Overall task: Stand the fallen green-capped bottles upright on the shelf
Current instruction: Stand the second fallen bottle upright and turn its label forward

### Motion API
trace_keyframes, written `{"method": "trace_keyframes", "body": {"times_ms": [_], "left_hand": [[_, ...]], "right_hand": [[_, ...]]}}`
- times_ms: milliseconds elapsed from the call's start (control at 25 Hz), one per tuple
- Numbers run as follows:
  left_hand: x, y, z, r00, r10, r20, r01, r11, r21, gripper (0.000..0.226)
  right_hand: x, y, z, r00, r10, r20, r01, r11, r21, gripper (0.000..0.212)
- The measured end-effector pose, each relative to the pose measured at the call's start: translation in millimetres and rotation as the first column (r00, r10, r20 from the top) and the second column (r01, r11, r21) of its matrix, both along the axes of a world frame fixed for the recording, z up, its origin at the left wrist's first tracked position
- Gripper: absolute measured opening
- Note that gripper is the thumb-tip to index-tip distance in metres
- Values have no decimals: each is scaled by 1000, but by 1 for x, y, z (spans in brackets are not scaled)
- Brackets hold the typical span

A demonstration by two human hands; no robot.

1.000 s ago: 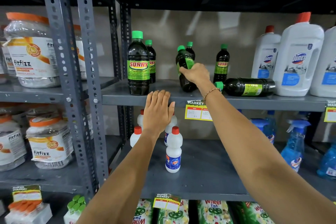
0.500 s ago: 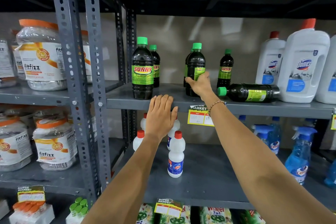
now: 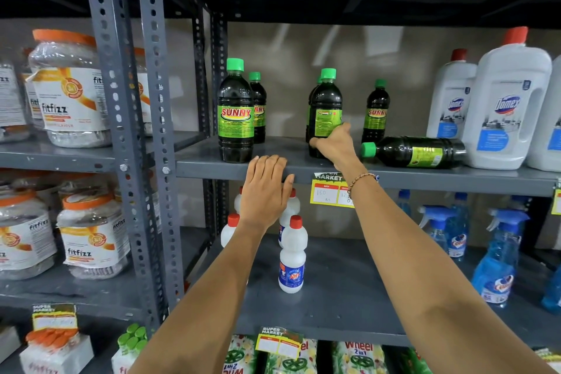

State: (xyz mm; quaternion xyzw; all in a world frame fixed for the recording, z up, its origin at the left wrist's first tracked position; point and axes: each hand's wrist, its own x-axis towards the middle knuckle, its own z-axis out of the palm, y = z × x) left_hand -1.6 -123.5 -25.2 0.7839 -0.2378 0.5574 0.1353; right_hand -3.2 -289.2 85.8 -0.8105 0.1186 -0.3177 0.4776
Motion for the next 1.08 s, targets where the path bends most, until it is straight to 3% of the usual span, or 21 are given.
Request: {"method": "trace_keyframes", "body": {"times_ms": [160,280,440,600,760,920,1080], "left_hand": [[1,-1,-1,1000,-9,5,9,1000,-11,34],[1,-2,-1,1000,-11,7,11,1000,-16,34],[1,-2,-2,1000,-8,10,8,1000,-24,35],[0,-2,-1,1000,-2,12,2,1000,-18,37],[-1,-2,-1,1000,-1,13,2,1000,-20,37],[-1,-2,0,1000,-10,6,10,1000,-22,38],[-2,-1,0,1000,-9,-4,8,1000,-13,40]], "right_hand": [[-4,3,-1,994,-110,-14,107,984,-145,86],[-6,3,-1,999,-45,-19,43,996,-73,75],[-9,4,-1,993,-120,-22,115,981,-154,82],[-11,5,0,999,-28,-30,26,998,-60,72],[-11,5,0,995,-75,-58,67,989,-134,83],[-10,4,1,996,1,-90,-10,996,-92,74],[-13,3,0,996,-21,-83,10,992,-122,82]]}}
